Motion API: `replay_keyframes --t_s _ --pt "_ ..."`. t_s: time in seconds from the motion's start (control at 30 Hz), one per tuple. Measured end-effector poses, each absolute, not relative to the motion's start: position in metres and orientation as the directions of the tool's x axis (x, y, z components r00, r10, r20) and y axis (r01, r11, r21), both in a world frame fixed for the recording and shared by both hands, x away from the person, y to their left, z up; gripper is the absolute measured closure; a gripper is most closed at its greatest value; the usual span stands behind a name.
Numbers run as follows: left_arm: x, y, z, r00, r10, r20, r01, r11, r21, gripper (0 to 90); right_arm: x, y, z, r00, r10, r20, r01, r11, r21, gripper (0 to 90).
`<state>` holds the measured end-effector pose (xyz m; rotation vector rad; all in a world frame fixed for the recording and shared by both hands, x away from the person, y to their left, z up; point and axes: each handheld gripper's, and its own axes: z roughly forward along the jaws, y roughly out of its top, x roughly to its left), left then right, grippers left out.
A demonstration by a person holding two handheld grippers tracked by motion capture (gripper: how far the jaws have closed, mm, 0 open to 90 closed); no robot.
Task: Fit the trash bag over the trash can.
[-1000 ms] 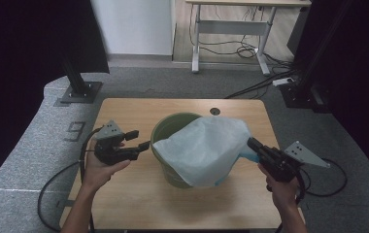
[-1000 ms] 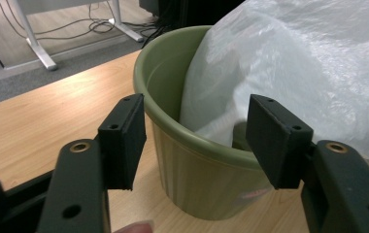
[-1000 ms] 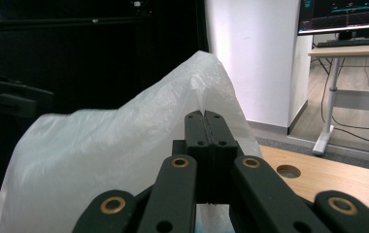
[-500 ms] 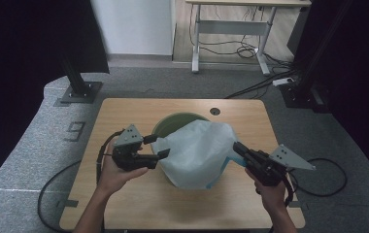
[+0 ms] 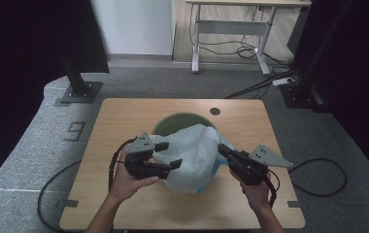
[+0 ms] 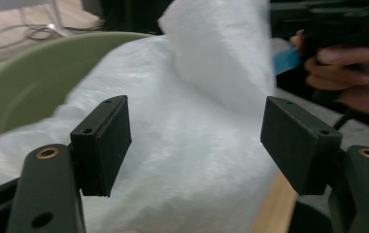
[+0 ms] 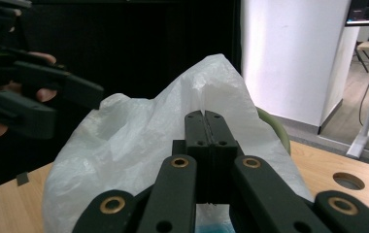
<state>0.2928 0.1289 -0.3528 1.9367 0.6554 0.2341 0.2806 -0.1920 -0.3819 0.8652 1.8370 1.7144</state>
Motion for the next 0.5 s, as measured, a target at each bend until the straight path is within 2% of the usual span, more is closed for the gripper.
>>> replay_keyframes --t_s 0.3,0.5 --pt "0.281 0.108 -0.360 0.845 0.516 -0.137 0.345 -0.331 0.878 25.4 0.283 -0.192 -0.382 -0.640 0.761 0.104 0.145 -0.013 0.989 88.7" --pt "0.279 0.091 -0.367 0.839 0.535 -0.098 0.338 -0.372 0.865 28.4 0.284 -0.193 -0.383 -0.628 0.769 0.124 0.156 -0.031 0.987 88.7"
